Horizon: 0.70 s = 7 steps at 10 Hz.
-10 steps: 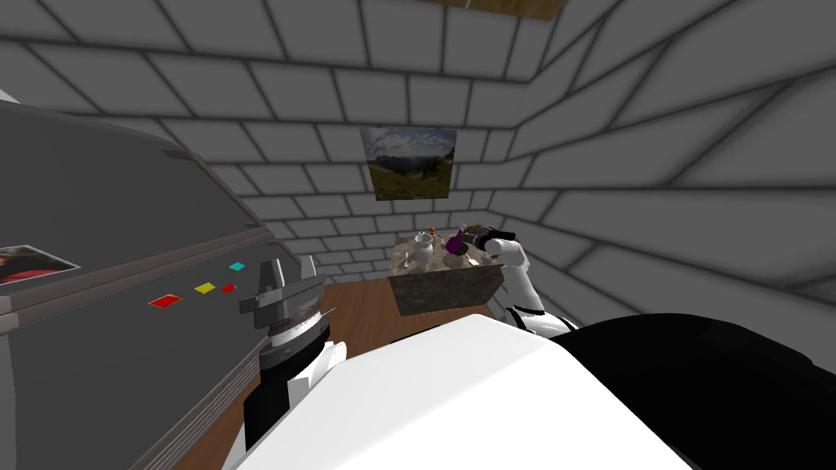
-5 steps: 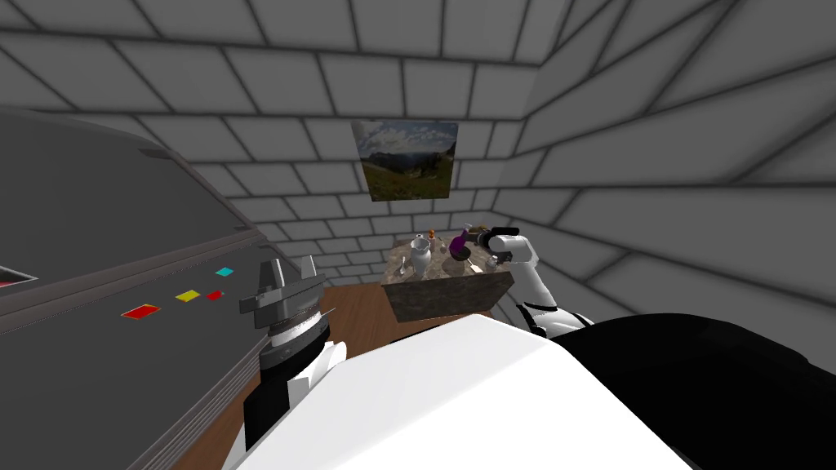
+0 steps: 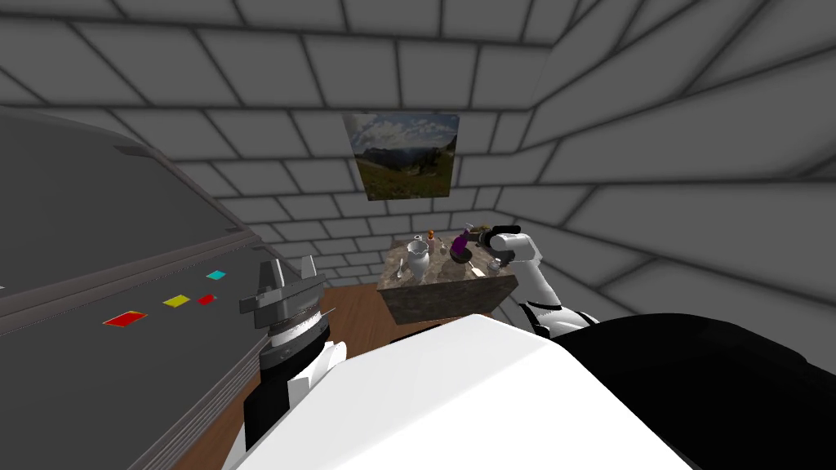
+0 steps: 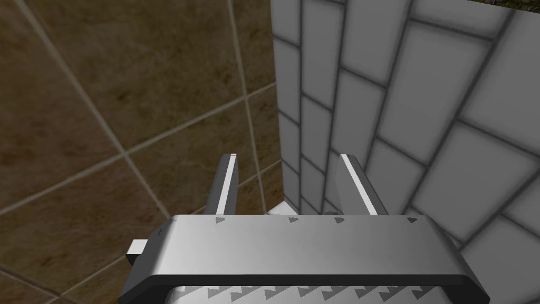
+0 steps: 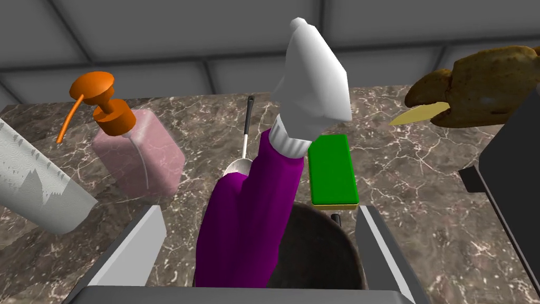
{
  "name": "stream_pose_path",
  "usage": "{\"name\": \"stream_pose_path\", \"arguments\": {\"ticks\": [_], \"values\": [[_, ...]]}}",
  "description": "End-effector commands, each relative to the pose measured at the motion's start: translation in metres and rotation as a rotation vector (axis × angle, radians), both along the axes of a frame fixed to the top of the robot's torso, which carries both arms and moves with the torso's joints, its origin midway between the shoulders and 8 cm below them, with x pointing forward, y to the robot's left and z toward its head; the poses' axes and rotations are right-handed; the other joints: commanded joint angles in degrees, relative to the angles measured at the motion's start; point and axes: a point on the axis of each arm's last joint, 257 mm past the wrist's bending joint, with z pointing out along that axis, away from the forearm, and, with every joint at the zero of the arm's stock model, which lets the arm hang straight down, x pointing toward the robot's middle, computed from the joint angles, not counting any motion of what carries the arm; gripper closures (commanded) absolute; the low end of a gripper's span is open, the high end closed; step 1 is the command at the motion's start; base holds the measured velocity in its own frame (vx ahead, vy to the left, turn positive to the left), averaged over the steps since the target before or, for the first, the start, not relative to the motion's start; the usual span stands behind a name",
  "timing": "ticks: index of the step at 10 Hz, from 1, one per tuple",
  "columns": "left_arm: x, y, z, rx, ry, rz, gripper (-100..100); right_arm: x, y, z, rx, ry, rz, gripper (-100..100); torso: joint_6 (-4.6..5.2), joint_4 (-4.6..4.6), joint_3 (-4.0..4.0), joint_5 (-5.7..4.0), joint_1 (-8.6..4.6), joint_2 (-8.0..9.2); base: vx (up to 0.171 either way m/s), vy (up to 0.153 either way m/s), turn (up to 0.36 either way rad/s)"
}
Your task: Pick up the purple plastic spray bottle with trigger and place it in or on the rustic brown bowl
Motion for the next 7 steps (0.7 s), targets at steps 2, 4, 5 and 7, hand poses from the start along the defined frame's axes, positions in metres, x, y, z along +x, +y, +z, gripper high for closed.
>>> {"name": "stream_pose_path", "arguments": {"ticks": [2,4,5,7], "values": [[0.000,0.000,0.000,0.000,0.000,0.000,0,0.000,0.000,0.000,0.000,0.000,0.000,-100,0.00,0.01,0.02,0.01,0.02,0.03,0.000,0.000,0.000],[0.000,0.000,0.000,0.000,0.000,0.000,0,0.000,0.000,0.000,0.000,0.000,0.000,0,0.00,0.01,0.03,0.01,0.03,0.05,0.000,0.000,0.000],[0.000,0.000,0.000,0.000,0.000,0.000,0,-0.009,-0.004,0.025,-0.084,-0.052,0.037,-100,0.00,0.01,0.03,0.01,0.04,0.05,0.205,-0.058,-0.322],[0.000,0.000,0.000,0.000,0.000,0.000,0,-0.016,0.003,0.022,-0.076,-0.046,0.072,-100,0.09,-0.14,-0.37,-0.05,-0.25,-0.66,0.177,-0.044,-0.367]]}}
